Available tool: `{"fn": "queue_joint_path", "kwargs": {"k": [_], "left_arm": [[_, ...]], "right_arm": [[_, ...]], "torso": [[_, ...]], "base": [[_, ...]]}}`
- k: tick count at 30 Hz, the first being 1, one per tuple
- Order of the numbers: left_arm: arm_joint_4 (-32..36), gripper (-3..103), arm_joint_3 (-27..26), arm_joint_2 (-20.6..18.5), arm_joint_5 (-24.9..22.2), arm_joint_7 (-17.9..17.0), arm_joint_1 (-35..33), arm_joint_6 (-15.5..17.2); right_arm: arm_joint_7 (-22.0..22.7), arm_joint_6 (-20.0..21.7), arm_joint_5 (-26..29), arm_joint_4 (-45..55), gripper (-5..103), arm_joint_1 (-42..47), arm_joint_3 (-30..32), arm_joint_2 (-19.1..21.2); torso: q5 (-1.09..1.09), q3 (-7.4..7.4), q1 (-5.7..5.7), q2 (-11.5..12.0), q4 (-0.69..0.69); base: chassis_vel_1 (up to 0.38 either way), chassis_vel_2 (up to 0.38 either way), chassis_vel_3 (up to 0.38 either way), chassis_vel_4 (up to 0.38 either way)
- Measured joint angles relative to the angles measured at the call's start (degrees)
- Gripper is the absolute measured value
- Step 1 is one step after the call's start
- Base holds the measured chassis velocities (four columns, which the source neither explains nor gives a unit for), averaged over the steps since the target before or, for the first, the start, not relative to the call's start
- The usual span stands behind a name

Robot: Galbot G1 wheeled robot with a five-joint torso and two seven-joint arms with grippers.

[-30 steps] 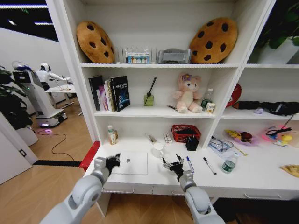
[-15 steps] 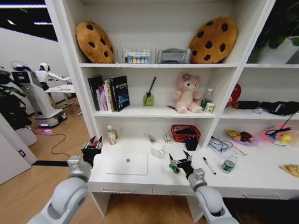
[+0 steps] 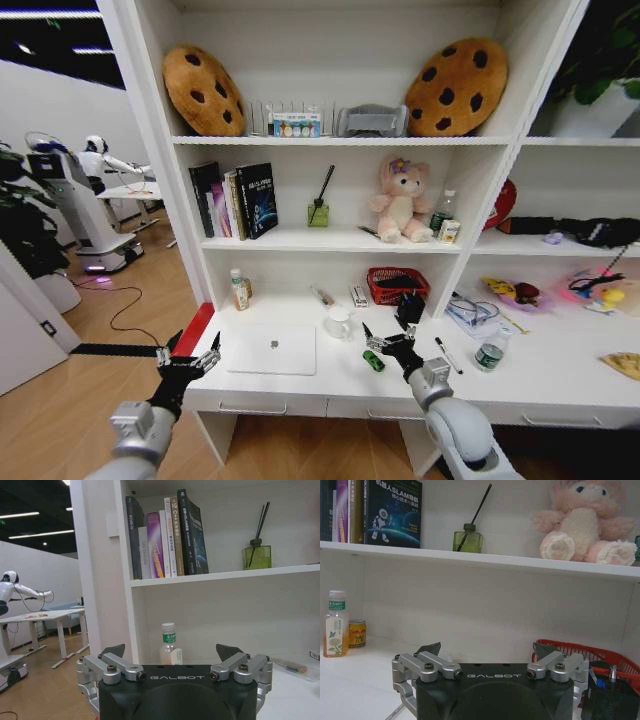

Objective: Organize the objects on the table.

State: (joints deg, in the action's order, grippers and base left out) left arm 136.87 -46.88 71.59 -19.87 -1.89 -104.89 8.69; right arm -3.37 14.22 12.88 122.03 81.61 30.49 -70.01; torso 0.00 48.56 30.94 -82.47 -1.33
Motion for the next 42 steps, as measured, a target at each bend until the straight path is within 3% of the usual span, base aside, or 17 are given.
{"fn": "queue_joint_path", "kwargs": {"k": [4, 28, 41, 42], "left_arm": [[0.11, 100, -2.63, 1.44, -1.45, 1.75, -2.30, -0.97], [1.91, 100, -2.03, 2.18, -1.94, 0.69, -2.94, -0.16], [1.90, 100, -1.93, 2.12, -2.00, 0.60, -2.84, -0.06], [1.90, 100, -1.92, 2.13, -2.00, 0.60, -2.84, -0.05]], "right_arm": [[-0.01, 0.20, 0.51, 0.19, 100, -0.47, -0.08, 0.48], [0.00, 3.65, 3.43, 2.85, 100, -0.10, 1.09, 1.45], [-0.73, 2.46, 5.23, 0.49, 100, -0.91, -0.43, 1.32], [-1.35, 3.25, 6.24, -0.47, 100, -1.08, -1.65, 2.23]], "torso": [[0.00, 0.00, 0.00, 0.00, 0.01], [0.00, 0.01, 0.01, 0.01, 0.00], [-0.03, 0.01, 0.02, 0.01, -0.01], [0.05, 0.02, 0.02, 0.02, 0.01]], "base": [[0.000, 0.000, 0.000, 0.000], [-0.004, -0.004, 0.006, 0.005], [-0.184, -0.175, 0.181, 0.169], [-0.184, -0.140, 0.139, 0.169]]}}
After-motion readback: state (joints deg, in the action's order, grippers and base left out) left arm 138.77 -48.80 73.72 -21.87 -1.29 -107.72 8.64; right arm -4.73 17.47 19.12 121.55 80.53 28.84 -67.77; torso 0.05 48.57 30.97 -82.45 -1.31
